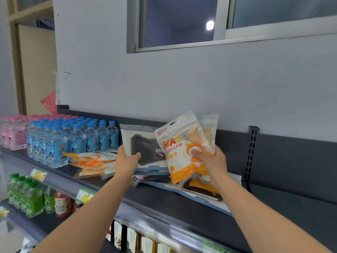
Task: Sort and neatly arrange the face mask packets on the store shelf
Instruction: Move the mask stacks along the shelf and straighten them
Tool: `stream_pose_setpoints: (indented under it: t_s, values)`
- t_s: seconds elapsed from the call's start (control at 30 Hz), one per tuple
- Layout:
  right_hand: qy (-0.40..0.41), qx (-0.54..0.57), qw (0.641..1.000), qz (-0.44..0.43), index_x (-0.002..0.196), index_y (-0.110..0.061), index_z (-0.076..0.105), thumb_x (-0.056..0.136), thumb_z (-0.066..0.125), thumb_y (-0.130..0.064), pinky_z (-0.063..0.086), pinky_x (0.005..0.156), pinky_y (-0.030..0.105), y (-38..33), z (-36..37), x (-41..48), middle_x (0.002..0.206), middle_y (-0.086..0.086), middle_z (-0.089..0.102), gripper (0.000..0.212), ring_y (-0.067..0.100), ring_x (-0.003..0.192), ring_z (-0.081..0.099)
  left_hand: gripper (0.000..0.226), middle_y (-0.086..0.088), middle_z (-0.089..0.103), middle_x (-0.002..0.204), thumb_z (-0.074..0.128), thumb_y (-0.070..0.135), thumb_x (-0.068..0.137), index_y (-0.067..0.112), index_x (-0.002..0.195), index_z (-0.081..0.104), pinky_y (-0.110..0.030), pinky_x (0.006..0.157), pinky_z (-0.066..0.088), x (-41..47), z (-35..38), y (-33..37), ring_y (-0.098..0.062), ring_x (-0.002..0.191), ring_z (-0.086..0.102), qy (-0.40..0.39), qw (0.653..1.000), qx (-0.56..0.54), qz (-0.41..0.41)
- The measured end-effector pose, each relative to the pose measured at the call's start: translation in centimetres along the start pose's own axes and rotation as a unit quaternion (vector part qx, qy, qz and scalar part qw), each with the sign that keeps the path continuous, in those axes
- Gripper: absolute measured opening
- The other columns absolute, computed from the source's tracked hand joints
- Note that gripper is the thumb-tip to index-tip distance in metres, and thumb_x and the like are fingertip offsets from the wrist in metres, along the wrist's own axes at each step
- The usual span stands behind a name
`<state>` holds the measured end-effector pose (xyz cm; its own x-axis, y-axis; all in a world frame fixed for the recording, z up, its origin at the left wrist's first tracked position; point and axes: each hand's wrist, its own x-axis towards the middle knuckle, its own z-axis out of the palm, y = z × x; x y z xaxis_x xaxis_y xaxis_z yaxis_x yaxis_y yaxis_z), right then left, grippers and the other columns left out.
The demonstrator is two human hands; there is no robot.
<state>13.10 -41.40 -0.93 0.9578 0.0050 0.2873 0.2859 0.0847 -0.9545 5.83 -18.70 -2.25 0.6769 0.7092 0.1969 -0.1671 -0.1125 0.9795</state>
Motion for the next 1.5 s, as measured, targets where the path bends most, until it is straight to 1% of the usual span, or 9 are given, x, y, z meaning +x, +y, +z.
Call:
stream_pose_setpoints:
  t_s: [0.23,0.33,0.47,0.57,0.73,0.87,1.07,1.27,1.5]
  values:
    - [0.099,-0.001,0.995,0.012,0.119,-0.016,0.051,0.072,0.085,-0.025,0.054,0.076,0.035,-2.0,-3.6,-2.1,0.108,0.001,0.064,0.059,0.018,0.095,0.065,0.042,-0.002,0.058,0.118,0.055,0.007,0.094,0.013,0.134,0.044,-0.03,0.084,0.04,-2.1,1.6,1.7,-0.018,0.098,0.053,-0.079,0.995,-0.039,0.042]
    - [0.133,0.017,0.991,0.01,0.112,-0.018,0.059,0.072,0.085,-0.022,0.057,0.077,0.037,-3.1,-6.0,-3.5,0.104,0.001,0.069,0.048,0.019,0.092,0.069,0.044,-0.006,0.059,0.114,0.061,0.009,0.091,0.012,0.131,0.042,-0.032,0.081,0.044,-3.2,3.0,1.6,-0.02,0.094,0.056,-0.112,0.992,-0.049,0.021]
    - [0.194,0.023,0.981,-0.012,0.098,-0.019,0.066,0.074,0.084,-0.019,0.055,0.064,0.027,-4.5,-9.7,-5.7,0.096,0.0,0.073,0.03,0.014,0.085,0.07,0.051,-0.009,0.059,0.114,0.067,0.012,0.087,0.012,0.129,0.038,-0.037,0.087,0.05,-5.7,5.9,1.1,-0.024,0.099,0.061,-0.171,0.983,-0.065,-0.021]
    - [0.24,0.008,0.971,-0.007,0.092,-0.021,0.068,0.072,0.085,-0.02,0.058,0.073,0.033,-5.1,-13.1,-7.2,0.095,0.002,0.074,0.026,0.018,0.088,0.071,0.05,-0.006,0.058,0.113,0.069,0.013,0.087,0.012,0.129,0.041,-0.034,0.082,0.048,-8.2,8.5,1.1,-0.023,0.098,0.06,-0.204,0.977,-0.065,-0.02]
    - [0.289,-0.003,0.957,-0.004,0.094,-0.02,0.066,0.071,0.086,-0.021,0.055,0.068,0.03,-5.9,-19.1,-9.1,0.097,0.003,0.073,0.03,0.019,0.087,0.07,0.041,-0.004,0.059,0.107,0.066,0.015,0.089,0.011,0.125,0.048,-0.032,0.079,0.044,-12.5,12.8,1.6,-0.021,0.094,0.057,-0.237,0.97,-0.052,-0.006]
    - [0.324,-0.012,0.946,0.002,0.112,-0.013,0.057,0.068,0.087,-0.026,0.055,0.07,0.033,-6.3,-24.2,-9.4,0.102,0.004,0.068,0.055,0.022,0.091,0.067,0.036,-0.007,0.062,0.107,0.063,0.015,0.09,0.009,0.124,0.052,-0.041,0.082,0.051,-15.6,16.3,1.7,-0.025,0.095,0.059,-0.263,0.964,-0.041,-0.023]
    - [0.325,-0.007,0.945,0.029,0.101,-0.014,0.057,0.067,0.088,-0.024,0.058,0.081,0.042,-6.2,-32.3,-9.2,0.101,0.008,0.069,0.047,0.026,0.09,0.069,0.031,-0.01,0.064,0.11,0.064,0.011,0.089,0.011,0.119,0.055,-0.045,0.091,0.052,-19.7,21.7,1.5,-0.03,0.102,0.06,-0.255,0.963,-0.049,-0.072]
    - [0.308,0.002,0.948,0.077,0.113,-0.012,0.058,0.069,0.087,-0.026,0.056,0.087,0.046,-5.6,-38.7,-9.1,0.106,0.009,0.069,0.055,0.028,0.095,0.068,0.02,-0.013,0.066,0.101,0.064,0.009,0.089,0.011,0.108,0.058,-0.04,0.074,0.051,-23.2,25.0,1.0,-0.033,0.095,0.061,-0.248,0.962,-0.033,-0.106]
    - [0.292,0.013,0.945,0.144,0.119,-0.011,0.053,0.067,0.089,-0.027,0.058,0.08,0.045,-4.7,-41.5,-9.1,0.11,0.011,0.066,0.064,0.03,0.098,0.066,0.032,-0.015,0.064,0.105,0.065,0.011,0.089,0.008,0.12,0.056,-0.033,0.058,0.047,-25.1,26.1,0.9,-0.026,0.086,0.058,-0.243,0.964,0.008,-0.112]
